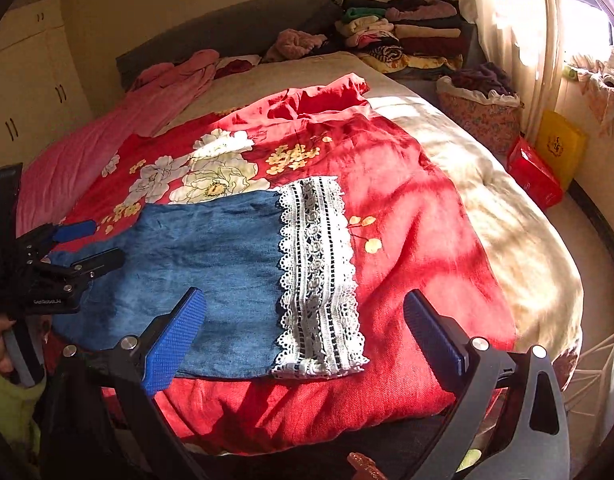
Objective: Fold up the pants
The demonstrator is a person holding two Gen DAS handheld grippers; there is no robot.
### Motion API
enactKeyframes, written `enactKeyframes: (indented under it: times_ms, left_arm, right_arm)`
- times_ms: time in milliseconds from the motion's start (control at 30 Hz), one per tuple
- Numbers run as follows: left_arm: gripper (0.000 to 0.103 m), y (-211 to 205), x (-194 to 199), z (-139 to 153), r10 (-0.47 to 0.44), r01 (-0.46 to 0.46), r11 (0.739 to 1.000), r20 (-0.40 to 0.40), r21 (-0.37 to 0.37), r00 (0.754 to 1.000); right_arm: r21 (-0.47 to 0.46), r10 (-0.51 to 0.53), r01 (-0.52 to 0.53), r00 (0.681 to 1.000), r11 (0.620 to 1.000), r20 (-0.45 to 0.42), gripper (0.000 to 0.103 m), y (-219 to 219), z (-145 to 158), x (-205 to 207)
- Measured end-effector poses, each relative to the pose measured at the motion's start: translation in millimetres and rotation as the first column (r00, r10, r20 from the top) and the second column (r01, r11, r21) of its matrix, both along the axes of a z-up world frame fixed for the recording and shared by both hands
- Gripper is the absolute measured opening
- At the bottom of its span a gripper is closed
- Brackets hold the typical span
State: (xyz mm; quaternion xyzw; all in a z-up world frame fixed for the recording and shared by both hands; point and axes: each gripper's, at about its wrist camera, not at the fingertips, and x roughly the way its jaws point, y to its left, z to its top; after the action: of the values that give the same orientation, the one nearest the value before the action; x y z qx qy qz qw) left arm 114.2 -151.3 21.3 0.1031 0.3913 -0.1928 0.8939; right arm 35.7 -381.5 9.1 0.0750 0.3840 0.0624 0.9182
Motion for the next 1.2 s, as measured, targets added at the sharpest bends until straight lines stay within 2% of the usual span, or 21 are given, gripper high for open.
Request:
enactKeyframes:
  times_ms: [300,533,767,1000,1133,1200]
  left_arm:
    - [0.093,-44.2,39.1,-1.3,-0.083,0.084,0.996,-0.036,0.028,0.996]
    - [0.093,-71.0,66.1,-14.5,-0.138,0.142,0.988,-0.070,0.055,0.988]
    - [0.093,-94.3,92.6,-36.7,-0.174,0.184,0.976,-0.097,0.114,0.980]
    - [0.093,-115.1,113.3,-53.8,-0.230,0.243,0.966,-0.135,0.089,0.964]
    - [0.093,-126.3,121.2,-65.1,-0.256,0.270,0.955,-0.120,0.119,0.959]
    - [0.083,-126.7,124.8,-69.3,-0.266,0.278,0.958,-0.155,0.064,0.952]
  right_arm:
    - [0.032,0.001,0.000,0.999,0.999,-0.034,0.099,-10.5,-13.2,-1.7]
    - [0.064,0.044,-0.040,0.997,0.997,-0.069,0.099,-2.0,-30.2,7.2]
    - [0.096,0.056,-0.046,0.993,0.994,-0.102,0.099,6.2,-47.5,19.7]
    - [0.117,0.044,-0.029,0.991,0.993,-0.127,0.098,1.9,-59.6,29.3]
    - [0.136,0.027,-0.010,0.992,0.991,-0.127,0.098,-1.6,-65.3,32.9]
    - [0.134,0.030,-0.013,0.991,0.991,-0.130,0.098,-0.6,-69.3,36.0]
